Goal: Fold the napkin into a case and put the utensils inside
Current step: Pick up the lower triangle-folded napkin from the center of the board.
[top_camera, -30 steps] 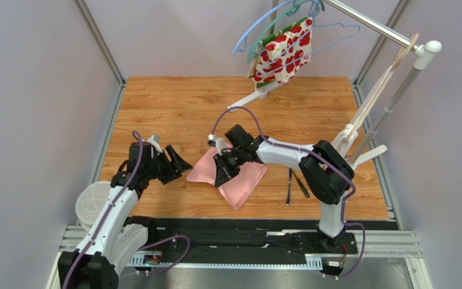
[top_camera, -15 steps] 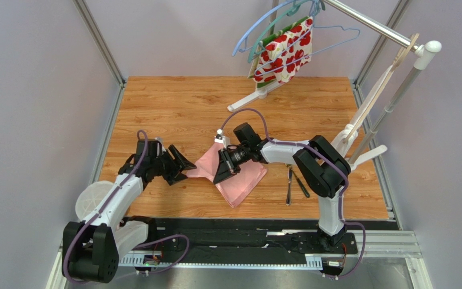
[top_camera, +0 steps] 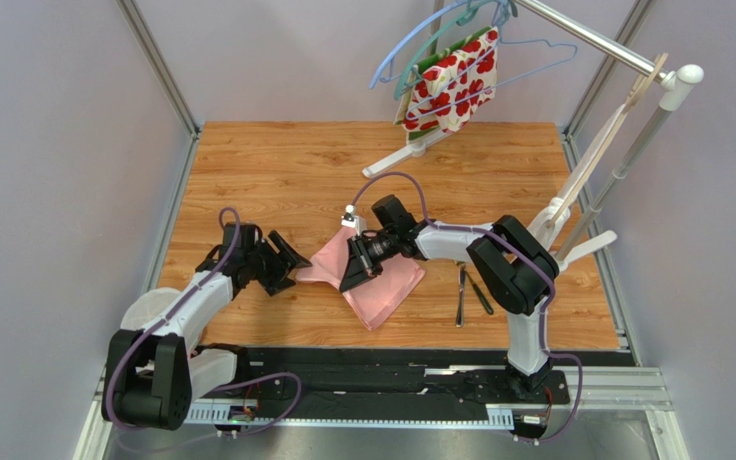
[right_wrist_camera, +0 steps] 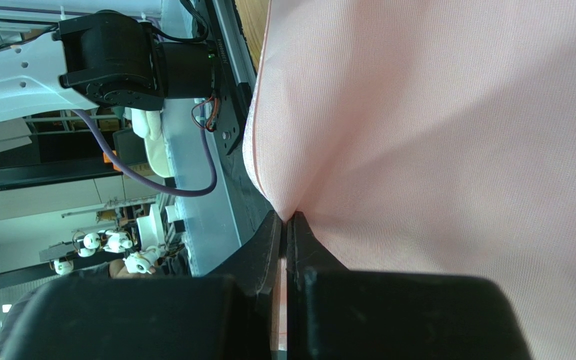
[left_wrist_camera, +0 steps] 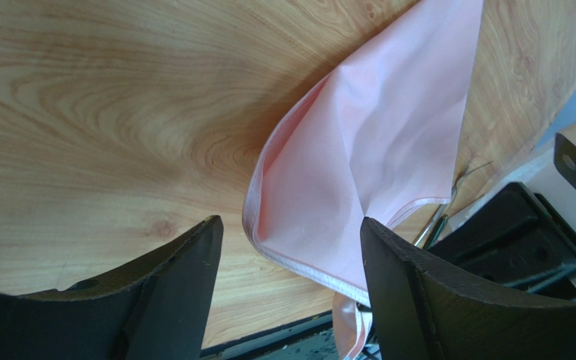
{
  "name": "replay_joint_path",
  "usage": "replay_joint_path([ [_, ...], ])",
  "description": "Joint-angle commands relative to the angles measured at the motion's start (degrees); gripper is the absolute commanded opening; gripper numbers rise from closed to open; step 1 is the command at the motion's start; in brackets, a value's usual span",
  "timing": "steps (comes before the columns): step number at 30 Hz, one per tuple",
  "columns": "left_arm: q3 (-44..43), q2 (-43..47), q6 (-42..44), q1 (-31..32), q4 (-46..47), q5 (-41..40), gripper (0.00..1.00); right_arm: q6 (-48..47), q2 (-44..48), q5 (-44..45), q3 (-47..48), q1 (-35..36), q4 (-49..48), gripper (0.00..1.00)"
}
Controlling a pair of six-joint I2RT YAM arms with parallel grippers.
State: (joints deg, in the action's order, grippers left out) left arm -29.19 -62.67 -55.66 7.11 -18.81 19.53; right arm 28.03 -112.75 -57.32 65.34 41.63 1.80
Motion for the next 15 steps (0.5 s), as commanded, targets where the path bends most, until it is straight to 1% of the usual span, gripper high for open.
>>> replay_joint_path([
  [1, -0.6, -2.1, 1.1, 0.3, 8.1, 1.6, 0.74, 0.4, 1.6, -1.6, 0.0, -0.1, -2.4, 0.00],
  [2, -0.4, -2.1, 1.1, 0.3, 8.6, 1.0, 0.73, 0.4, 1.7, -1.6, 0.0, -0.1, -2.4, 0.00],
  [3, -0.3, -2.2, 1.6, 0.3, 9.0, 1.0, 0.69, 0.4, 1.6, -1.5, 0.0, -0.1, -2.4, 0.00],
  [5, -0.2, -2.7, 1.4, 0.3, 9.8, 1.1, 0.67, 0.3, 1.5, -1.5, 0.2, -0.1, -2.2, 0.00],
  [8, 0.2, -4.0, 1.4, 0.3, 10.8, 1.6, 0.60, 0.4, 1.7, -1.2, 0.2, -0.1, -2.0, 0.00],
  [9, 0.3, -4.6, 1.2, 0.3, 11.3, 2.3, 0.55, 0.4, 1.8, -1.1, 0.1, -0.1, -2.1, 0.00],
  [11, 0.3, -5.7, 1.0, 0.3, 12.0, 3.6, 0.52, 0.2, 1.9, -1.0, 0.2, -0.1, -2.0, 0.00],
  [12, 0.4, -5.9, 1.0, 0.2, 12.0, 3.6, 0.48, 0.3, 1.9, -1.0, 0.2, -0.1, -2.1, 0.00],
  [15, 0.6, -5.0, 1.1, 0.3, 11.7, 3.3, 0.42, 0.0, 1.9, -0.4, 0.2, 0.1, -2.1, 0.00],
])
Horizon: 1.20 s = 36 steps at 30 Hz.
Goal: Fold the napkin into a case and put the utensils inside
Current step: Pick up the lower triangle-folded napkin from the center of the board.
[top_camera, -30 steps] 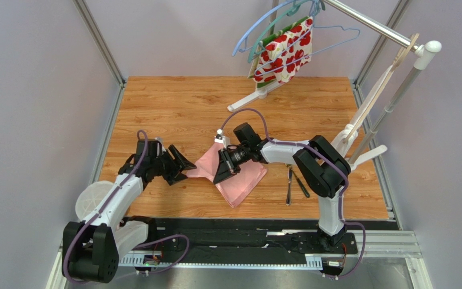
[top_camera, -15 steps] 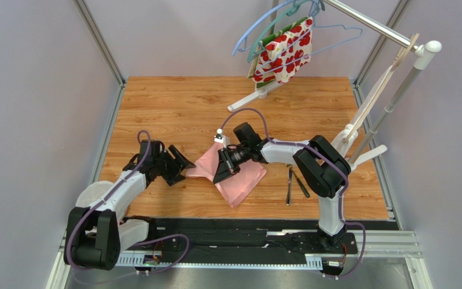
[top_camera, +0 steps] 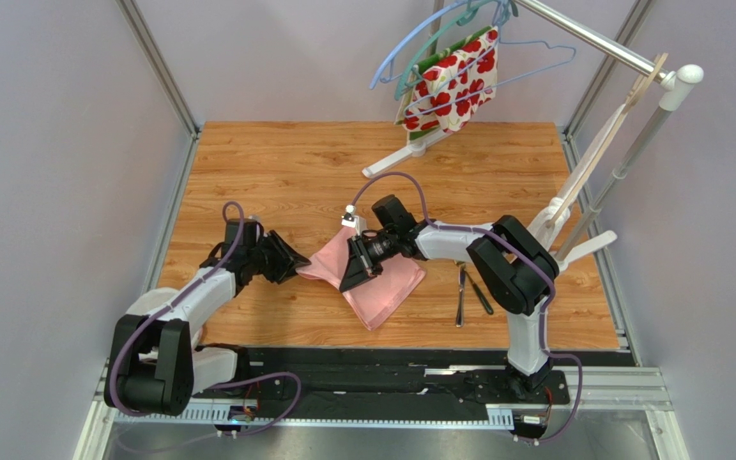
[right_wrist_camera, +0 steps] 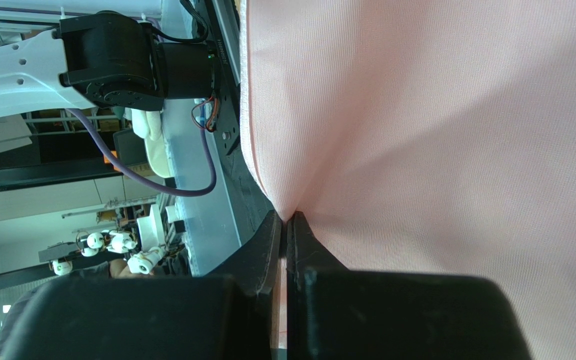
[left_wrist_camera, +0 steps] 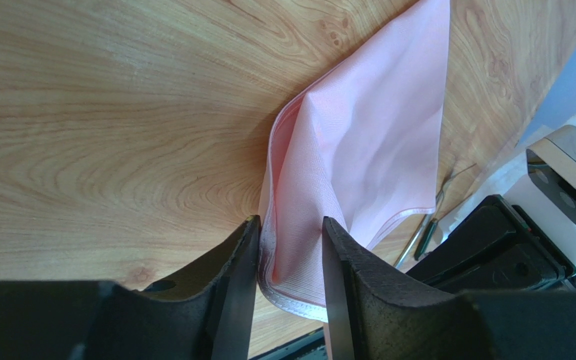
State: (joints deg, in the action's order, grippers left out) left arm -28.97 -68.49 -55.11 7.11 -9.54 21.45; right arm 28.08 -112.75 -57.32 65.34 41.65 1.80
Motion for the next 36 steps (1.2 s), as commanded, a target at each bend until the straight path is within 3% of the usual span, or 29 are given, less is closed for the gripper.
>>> replay_joint_path([
  [1, 0.5, 1.4, 0.6, 0.3, 2.3, 1.4, 0.40, -0.3, 1.8, -0.3, 0.2, 0.2, -0.2, 0.00],
  [5, -1.2, 1.6, 2.6, 0.2, -0.6, 0.8, 0.30, -3.7, 2.3, 3.2, 1.4, 1.2, 4.9, 0.00],
  [9, -5.0, 0.2, 7.9, 0.1, -7.3, -1.6, 0.02, -10.5, 3.1, 11.2, 6.0, 3.8, 15.7, 0.12],
  [10, -6.1, -1.0, 8.7, 0.0, -8.7, -1.4, 0.01, -10.1, 3.1, 11.1, 6.2, 4.1, 15.6, 0.14],
  [11, -6.7, -1.6, 9.3, -0.2, -9.5, -1.1, 0.00, -8.9, 3.4, 11.4, 6.5, 4.0, 15.6, 0.23],
  [14, -9.1, -4.2, 11.4, -0.2, -11.7, 0.5, 0.00, -8.8, 3.6, 11.4, 9.1, 4.0, 16.6, 0.37],
  [20, -12.5, -5.8, 14.3, -0.3, -15.5, -0.1, 0.00, -8.3, 1.6, 13.3, 15.1, 1.6, 17.5, 0.51],
  [24, -13.7, -5.8, 14.7, -0.3, -16.7, 0.1, 0.00, -8.7, -3.6, 16.4, 20.5, 1.1, 20.2, 0.39],
  [28, -14.4, -5.3, 14.5, -0.3, -17.9, -0.4, 0.00, -8.8, -6.7, 20.8, 22.5, 1.0, 19.1, 0.13],
  [31, -14.4, -5.2, 13.9, -0.3, -18.0, -0.3, 0.00, -8.9, -8.1, 20.1, 23.8, 1.0, 18.3, 0.01],
  [36, -15.5, -5.7, 11.6, -0.3, -18.1, -0.9, 0.00, -7.5, -10.7, 19.6, 22.4, 1.3, 16.0, 0.00],
])
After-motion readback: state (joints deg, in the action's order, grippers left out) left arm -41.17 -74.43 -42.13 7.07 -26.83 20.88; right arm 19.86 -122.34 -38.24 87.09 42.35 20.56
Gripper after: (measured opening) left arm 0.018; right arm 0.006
